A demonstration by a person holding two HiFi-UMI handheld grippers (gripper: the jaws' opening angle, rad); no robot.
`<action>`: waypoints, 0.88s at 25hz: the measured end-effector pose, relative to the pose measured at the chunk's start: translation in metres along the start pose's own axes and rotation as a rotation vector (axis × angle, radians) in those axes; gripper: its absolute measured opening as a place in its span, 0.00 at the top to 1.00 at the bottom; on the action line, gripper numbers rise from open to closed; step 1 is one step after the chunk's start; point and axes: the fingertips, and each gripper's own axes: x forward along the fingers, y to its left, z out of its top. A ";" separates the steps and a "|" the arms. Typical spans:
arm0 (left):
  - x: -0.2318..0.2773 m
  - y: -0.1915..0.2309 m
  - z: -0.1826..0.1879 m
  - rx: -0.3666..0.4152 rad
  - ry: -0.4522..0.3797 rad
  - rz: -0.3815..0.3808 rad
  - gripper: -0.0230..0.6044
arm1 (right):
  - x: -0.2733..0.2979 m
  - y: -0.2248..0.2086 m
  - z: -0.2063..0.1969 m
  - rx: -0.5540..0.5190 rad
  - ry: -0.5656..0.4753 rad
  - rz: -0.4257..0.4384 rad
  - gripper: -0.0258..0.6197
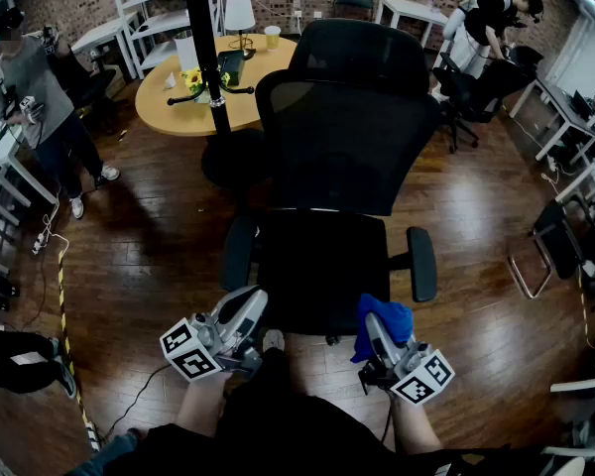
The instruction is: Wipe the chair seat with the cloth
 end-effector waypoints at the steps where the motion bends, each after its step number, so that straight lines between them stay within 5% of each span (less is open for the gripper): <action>1: 0.003 0.022 0.011 -0.005 -0.001 0.008 0.98 | 0.021 -0.013 -0.006 -0.002 0.014 -0.020 0.91; 6: 0.022 0.115 0.041 -0.029 0.045 0.046 0.98 | 0.115 -0.091 -0.041 -0.001 0.116 -0.126 0.91; 11: 0.038 0.162 0.028 -0.103 0.096 0.093 0.98 | 0.178 -0.165 -0.102 -0.001 0.308 -0.183 0.91; 22: 0.021 0.283 -0.017 -0.218 0.062 0.347 0.98 | 0.350 -0.353 -0.360 0.042 0.704 -0.194 0.91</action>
